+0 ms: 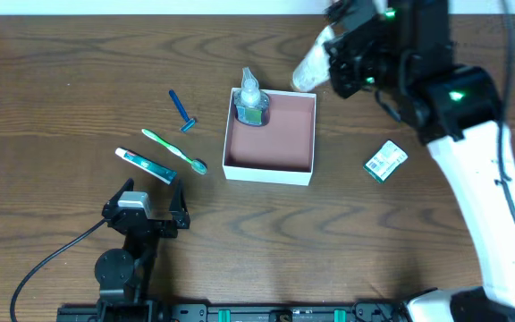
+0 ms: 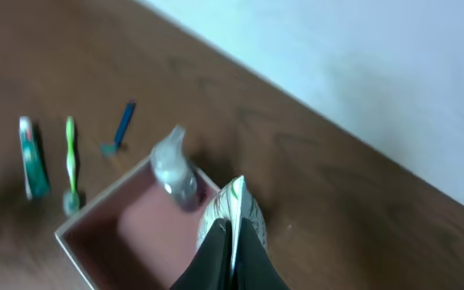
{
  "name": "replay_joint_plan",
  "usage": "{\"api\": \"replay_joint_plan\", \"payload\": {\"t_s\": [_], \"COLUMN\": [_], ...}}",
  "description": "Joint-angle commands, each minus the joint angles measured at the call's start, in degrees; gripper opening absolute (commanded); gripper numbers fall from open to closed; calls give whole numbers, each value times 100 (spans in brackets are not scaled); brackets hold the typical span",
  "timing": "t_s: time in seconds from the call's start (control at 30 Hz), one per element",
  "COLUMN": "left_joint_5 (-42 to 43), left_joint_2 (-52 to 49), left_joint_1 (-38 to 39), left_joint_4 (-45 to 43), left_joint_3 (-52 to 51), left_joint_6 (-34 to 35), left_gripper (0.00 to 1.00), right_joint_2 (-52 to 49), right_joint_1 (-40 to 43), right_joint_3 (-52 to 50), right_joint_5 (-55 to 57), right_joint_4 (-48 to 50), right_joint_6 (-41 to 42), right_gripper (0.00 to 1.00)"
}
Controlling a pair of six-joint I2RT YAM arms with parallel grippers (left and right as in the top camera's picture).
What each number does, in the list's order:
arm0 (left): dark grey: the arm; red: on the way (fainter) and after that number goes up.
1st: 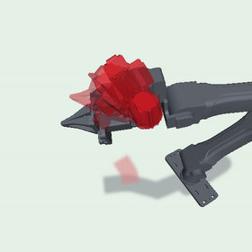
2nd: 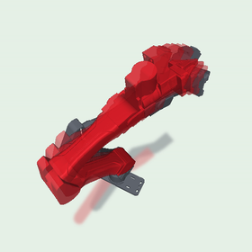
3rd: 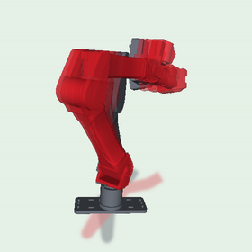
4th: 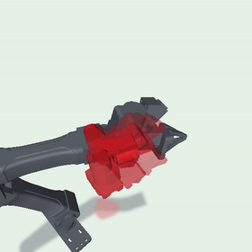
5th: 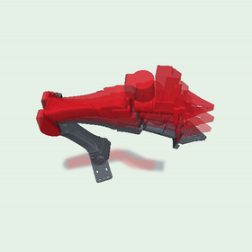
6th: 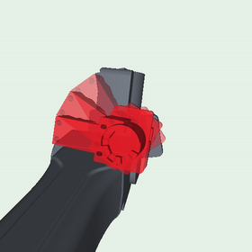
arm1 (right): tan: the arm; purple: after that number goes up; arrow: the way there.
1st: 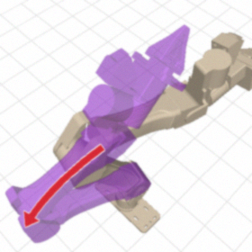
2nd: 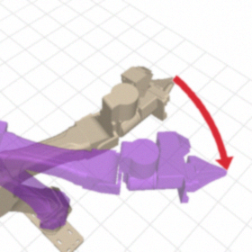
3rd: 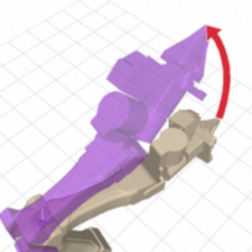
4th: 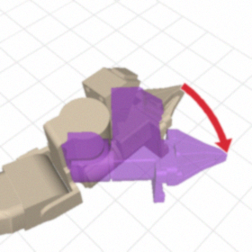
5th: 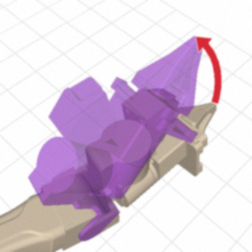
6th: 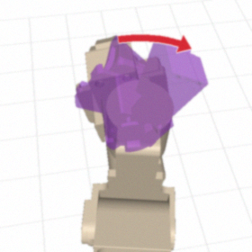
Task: Pack container
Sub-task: 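Place the lotion tube upright in the box beside the soap bottle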
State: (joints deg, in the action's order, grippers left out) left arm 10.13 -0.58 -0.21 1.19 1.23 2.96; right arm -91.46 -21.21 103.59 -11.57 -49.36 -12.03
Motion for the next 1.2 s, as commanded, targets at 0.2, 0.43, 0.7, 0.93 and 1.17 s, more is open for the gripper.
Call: {"api": "replay_joint_plan", "payload": {"t_s": [0.2,0.43,0.7,0.93,1.17], "left_joint_5": [81,81,81,83,81], "left_joint_2": [35,35,35,35,35], "left_joint_1": [17,17,17,17,17], "left_joint_4": [197,197,197,197,197], "left_joint_3": [-101,-101,-101,-101,-101], "left_joint_6": [7,7,7,7,7], "left_gripper": [98,98,98,98,98], "right_joint_2": [-688,-1309,-1585,-1797,-2100], "right_joint_1": [-136,-136,-136,-136,-136], "right_joint_3": [55,55,55,55,52], "right_joint_5": [-992,-1207,-1338,-1486,-1488], "right_joint_4": [57,197,297,339,378], "right_joint_6": [-1683,-2070,-2643,-3058,-3289], "right_gripper": [1,1,1,1,1]}}
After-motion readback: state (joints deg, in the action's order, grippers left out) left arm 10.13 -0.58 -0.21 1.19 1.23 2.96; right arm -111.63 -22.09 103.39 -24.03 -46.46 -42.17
